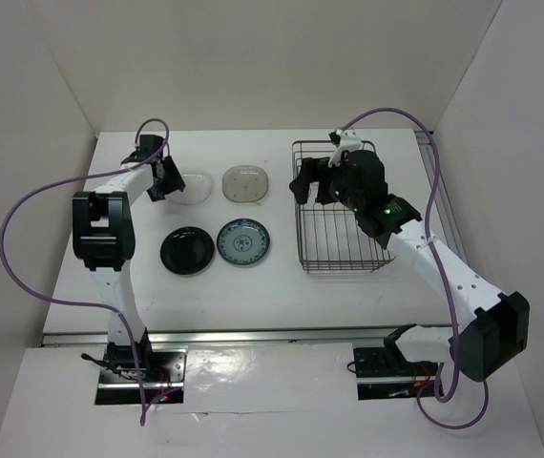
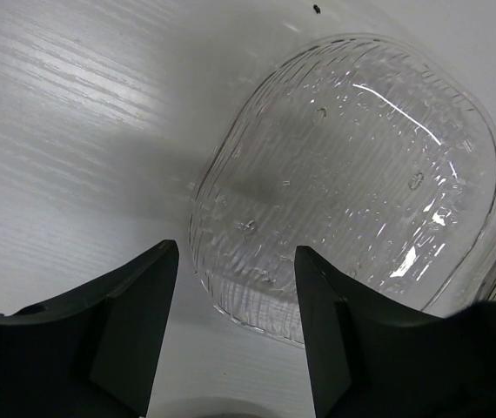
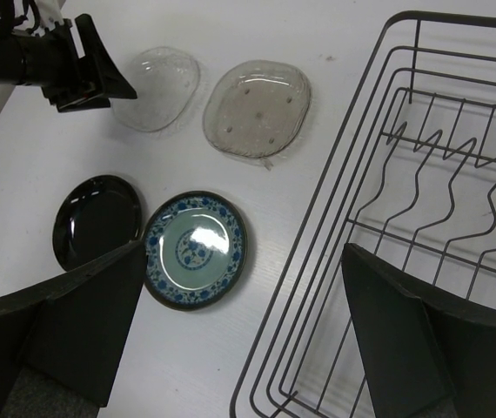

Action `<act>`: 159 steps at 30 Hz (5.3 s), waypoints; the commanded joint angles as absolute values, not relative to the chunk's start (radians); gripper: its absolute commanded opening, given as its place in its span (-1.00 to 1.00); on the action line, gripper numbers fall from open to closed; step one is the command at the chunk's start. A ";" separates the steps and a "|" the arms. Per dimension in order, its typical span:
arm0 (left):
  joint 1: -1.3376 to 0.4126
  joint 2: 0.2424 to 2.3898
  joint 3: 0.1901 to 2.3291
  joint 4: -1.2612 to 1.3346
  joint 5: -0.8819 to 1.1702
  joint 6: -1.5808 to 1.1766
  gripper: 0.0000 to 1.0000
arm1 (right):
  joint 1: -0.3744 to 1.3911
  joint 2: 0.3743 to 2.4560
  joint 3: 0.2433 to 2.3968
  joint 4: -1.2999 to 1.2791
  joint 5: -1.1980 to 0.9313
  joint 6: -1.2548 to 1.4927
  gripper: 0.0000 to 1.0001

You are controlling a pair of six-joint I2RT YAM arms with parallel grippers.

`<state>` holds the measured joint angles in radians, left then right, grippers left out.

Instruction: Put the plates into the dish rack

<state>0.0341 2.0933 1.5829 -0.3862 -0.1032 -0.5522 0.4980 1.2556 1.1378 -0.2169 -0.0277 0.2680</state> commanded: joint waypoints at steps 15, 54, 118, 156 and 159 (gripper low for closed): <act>0.038 2.184 1.597 -0.411 -0.205 -0.545 -0.92 | 0.508 1.221 1.124 -0.153 0.018 0.256 1.00; -0.132 1.523 1.511 -0.338 0.552 -0.374 -1.00 | 0.411 1.623 1.296 0.337 -0.466 0.324 0.65; -0.092 1.563 1.589 -0.588 0.040 -0.497 1.00 | 0.531 1.769 1.457 -0.224 0.985 0.114 -1.00; -0.132 1.540 1.408 -0.653 -0.074 -0.540 1.00 | 0.531 1.697 1.502 -0.184 0.983 0.089 1.00; -0.132 1.500 1.379 -0.643 -0.031 -0.540 1.00 | 0.531 1.652 1.488 -0.210 0.965 0.109 1.00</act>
<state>-0.1337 1.5723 1.3952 -0.6708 -0.0536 -0.5285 0.5362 1.7359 1.4609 -0.2188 0.9497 0.0738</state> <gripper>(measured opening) 1.000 0.999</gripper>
